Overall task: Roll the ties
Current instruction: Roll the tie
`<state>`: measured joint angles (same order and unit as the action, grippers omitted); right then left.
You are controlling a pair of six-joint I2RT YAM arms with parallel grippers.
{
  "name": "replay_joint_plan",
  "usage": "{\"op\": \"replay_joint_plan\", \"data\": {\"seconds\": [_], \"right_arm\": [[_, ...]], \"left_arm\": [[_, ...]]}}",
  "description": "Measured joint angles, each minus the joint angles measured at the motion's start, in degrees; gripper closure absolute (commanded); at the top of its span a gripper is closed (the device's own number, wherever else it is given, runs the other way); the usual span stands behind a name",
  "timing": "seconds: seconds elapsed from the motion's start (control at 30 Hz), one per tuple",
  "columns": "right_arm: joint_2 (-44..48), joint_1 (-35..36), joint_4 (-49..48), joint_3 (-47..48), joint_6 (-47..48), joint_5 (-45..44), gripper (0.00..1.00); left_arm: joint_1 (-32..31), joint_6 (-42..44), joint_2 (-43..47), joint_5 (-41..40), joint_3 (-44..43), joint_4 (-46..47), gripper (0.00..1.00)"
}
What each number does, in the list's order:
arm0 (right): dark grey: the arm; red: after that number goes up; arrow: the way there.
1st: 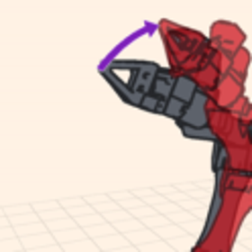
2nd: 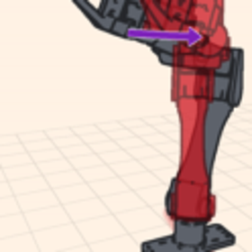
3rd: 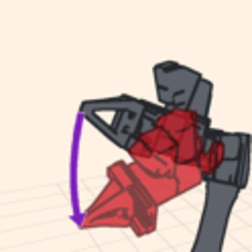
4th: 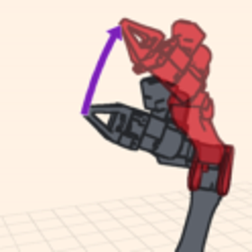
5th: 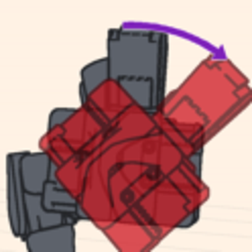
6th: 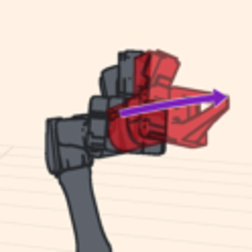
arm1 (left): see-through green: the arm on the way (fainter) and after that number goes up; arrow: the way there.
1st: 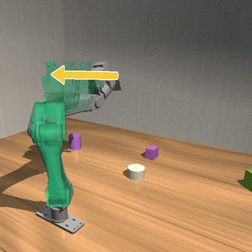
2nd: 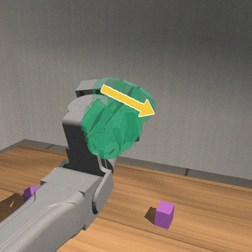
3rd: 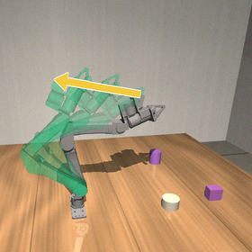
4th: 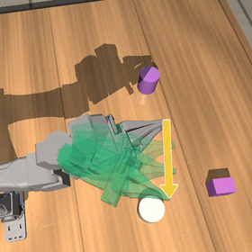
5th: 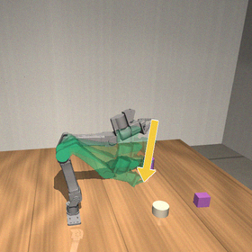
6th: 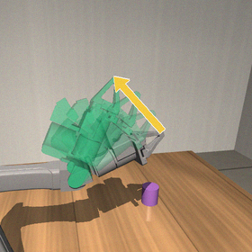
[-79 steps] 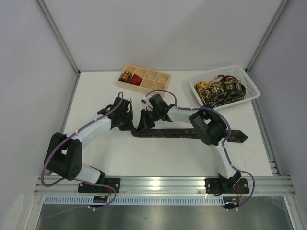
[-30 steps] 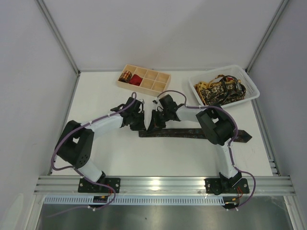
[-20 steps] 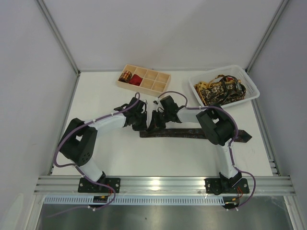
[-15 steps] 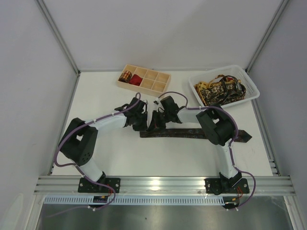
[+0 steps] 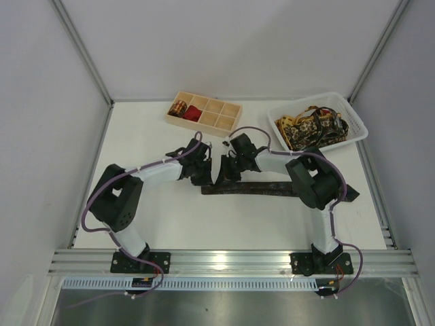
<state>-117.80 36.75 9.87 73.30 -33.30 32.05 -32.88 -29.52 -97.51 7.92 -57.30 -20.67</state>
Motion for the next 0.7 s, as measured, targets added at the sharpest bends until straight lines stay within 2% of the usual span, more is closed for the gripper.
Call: {"op": "replay_joint_plan", "data": {"seconds": [0.27, 0.4, 0.57, 0.7], "right_arm": [[0.52, -1.88, -1.09, -2.56, 0.79, 0.35, 1.00], [0.59, -1.88, -3.26, -3.63, 0.46, 1.18, 1.00], [0.68, -1.88, -5.22, -4.63, 0.31, 1.81, 1.00], [0.83, -1.88, -5.46, -4.85, 0.33, 1.81, 1.00]], "left_arm": [[-0.22, -0.09, -0.81, 0.85, -0.55, 1.01, 0.96], [-0.28, -0.02, -1.20, 0.87, -1.01, 0.70, 0.92], [-0.37, 0.11, -1.38, 0.66, -1.20, 0.46, 0.78], [-0.46, 0.17, -1.40, 0.76, -1.20, 0.70, 0.71]]}}
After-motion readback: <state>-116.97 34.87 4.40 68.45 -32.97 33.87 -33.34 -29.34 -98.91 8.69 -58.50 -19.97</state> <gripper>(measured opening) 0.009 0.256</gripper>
